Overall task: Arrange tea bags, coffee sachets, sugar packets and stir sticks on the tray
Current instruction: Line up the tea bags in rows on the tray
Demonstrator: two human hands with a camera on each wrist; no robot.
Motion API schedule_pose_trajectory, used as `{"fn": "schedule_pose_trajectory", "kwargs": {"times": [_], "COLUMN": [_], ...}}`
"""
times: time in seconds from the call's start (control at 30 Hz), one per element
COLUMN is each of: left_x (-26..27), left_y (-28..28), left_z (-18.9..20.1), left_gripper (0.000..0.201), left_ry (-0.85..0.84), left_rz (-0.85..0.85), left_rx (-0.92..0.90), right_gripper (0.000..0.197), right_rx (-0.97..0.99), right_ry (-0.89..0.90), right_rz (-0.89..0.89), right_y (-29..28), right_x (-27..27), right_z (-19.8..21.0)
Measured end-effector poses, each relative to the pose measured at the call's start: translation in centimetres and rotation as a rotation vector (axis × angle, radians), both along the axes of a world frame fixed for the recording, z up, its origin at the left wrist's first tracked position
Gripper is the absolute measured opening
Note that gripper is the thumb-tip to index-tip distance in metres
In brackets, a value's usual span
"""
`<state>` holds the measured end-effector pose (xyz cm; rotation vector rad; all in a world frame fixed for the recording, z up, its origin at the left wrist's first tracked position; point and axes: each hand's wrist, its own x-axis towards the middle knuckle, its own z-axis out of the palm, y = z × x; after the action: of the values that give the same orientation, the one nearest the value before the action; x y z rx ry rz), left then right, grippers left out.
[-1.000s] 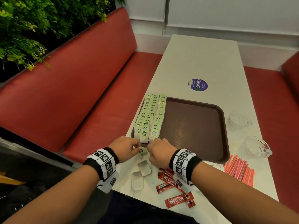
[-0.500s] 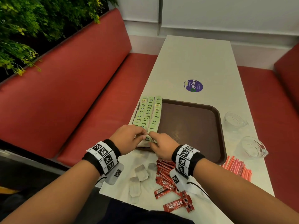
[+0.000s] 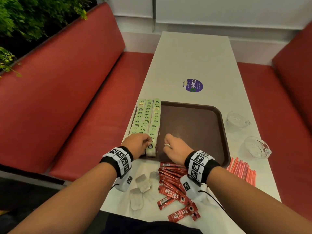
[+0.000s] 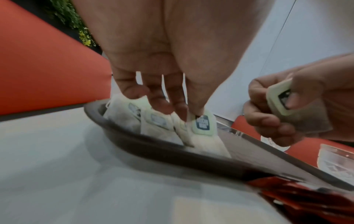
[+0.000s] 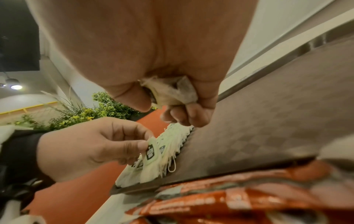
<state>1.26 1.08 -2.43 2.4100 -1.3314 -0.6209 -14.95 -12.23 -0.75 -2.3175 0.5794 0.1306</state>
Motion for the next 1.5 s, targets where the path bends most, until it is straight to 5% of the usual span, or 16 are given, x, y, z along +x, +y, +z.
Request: {"fn": "schedule_pose_trajectory", "kwargs": {"times": [0.27,0.6,0.87,1.1,1.33,1.5], "left_x": [-0.4,0.8,-0.7,0.0,0.5,0.1], "left_y": [0.1,-0.4,-0.9,-0.8,0.3,0.2], "left_z": [-1.5,-1.0,1.7,2.6,0.6,-0.6], "left_gripper": [0.026,0.03,0.023,0.008,0.008,0.022], "left_ry": [-0.131,-0.264,-0.017,0.085,0.108,0.008], "left_rz": [-0.201,-0.246,-0.208,-0.076,-0.044,0.001], "left_rx": [0.086,0.133,-0.248,-0.311,0.043,0.015], "right_gripper": [0.006,0.009,0.018,0.03,0.046,0.046], "right_rx": [-0.014,-0.004,0.083,0.066,0.046,0.064], "right_ry": [-0.04,-0.03,-0.067,-0.019,0.184,0.175], "right_rz": [-0.024,-0.076,-0.077,-0.078,-0.069,-0.048], "right_y": [-0.4,-0.6,-0.1,0.3,-0.2,0.1], "right_x": [-0.3,-0.2,0.6,1.6,2.2,2.5], "right_z": [-0.3,0.3,0.1,-0.3,-1.5,-2.1]}}
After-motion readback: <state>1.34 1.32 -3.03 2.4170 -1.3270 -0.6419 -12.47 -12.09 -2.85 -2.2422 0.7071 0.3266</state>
